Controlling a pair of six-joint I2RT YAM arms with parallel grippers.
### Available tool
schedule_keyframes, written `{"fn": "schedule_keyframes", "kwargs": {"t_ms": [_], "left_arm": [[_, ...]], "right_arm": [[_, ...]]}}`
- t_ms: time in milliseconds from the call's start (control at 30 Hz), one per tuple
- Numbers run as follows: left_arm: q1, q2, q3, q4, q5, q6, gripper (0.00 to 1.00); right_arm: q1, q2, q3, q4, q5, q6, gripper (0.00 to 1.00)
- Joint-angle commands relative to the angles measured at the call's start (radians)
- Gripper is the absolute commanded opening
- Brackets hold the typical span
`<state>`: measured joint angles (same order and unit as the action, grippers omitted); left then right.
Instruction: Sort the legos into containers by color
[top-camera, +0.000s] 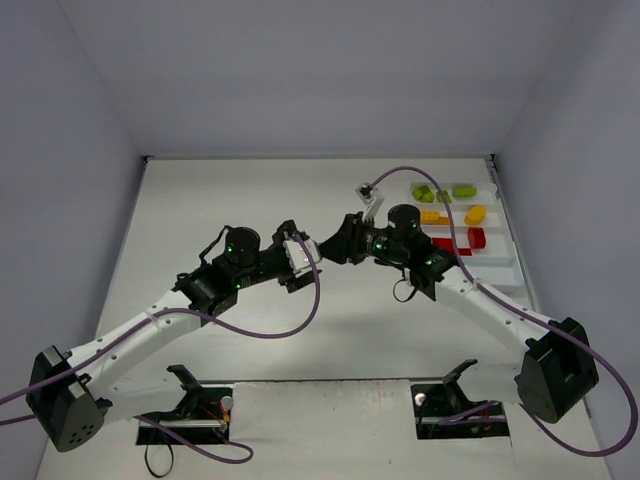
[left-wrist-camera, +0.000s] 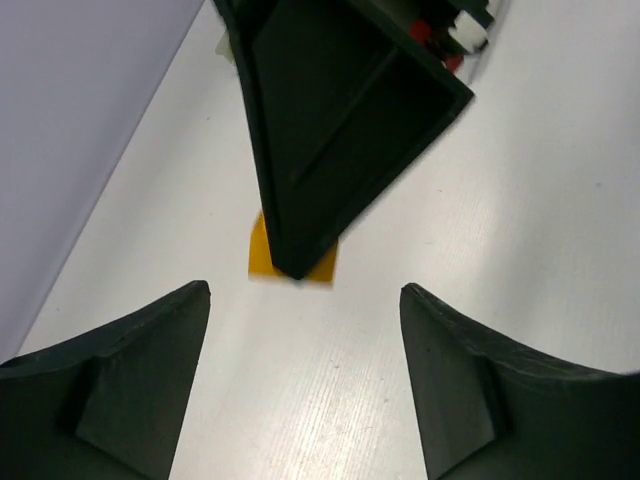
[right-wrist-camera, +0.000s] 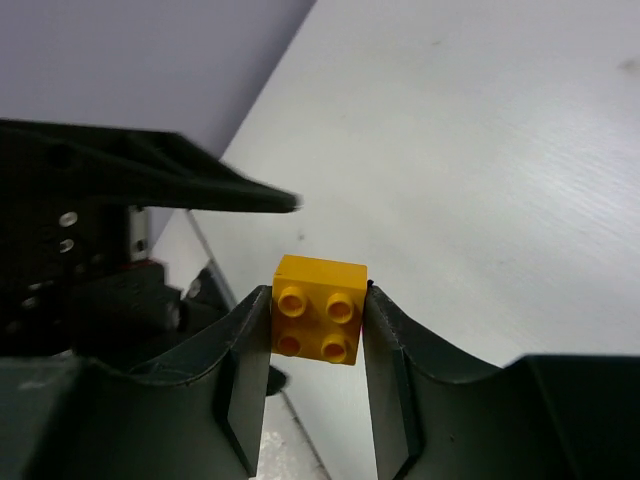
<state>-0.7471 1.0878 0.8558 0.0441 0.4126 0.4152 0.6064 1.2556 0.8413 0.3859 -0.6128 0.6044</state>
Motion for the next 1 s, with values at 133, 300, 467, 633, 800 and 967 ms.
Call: {"fn": "schedule_keyframes", "kwargs": {"t_ms": [133,300,467,633,800,967], "left_arm": [[-0.005,0.029,0.066,0.071,-0.171,-0.122,0.77],[-0.005,0.058,0.097,0.068,-0.319,-0.217,0.77],[-0.003,0.099,0.149,-0.004,-0.538,-0.318,0.77],[0.002,0.156,0.215,-0.110,-0.719,-0.374,0.77],[0.034,0.188,0.242,-0.147,-0.759,-0.442,0.77],[0.068,0.196,0.252,-0.159,-0.744,-0.466,0.77]], "right_arm": [[-0.303,-0.070,0.058,-0.165,0.278,-0.182,0.00],[-0.500,-0.018,0.077,-0.188,0.476,-0.291,0.01],[-0.660,0.149,0.146,-0.154,0.559,-0.348,0.10],[-0.726,0.339,0.261,-0.134,0.576,-0.377,0.13],[-0.758,0.490,0.358,-0.130,0.585,-0.388,0.32],[-0.767,0.538,0.377,-0.133,0.610,-0.394,0.49]]}}
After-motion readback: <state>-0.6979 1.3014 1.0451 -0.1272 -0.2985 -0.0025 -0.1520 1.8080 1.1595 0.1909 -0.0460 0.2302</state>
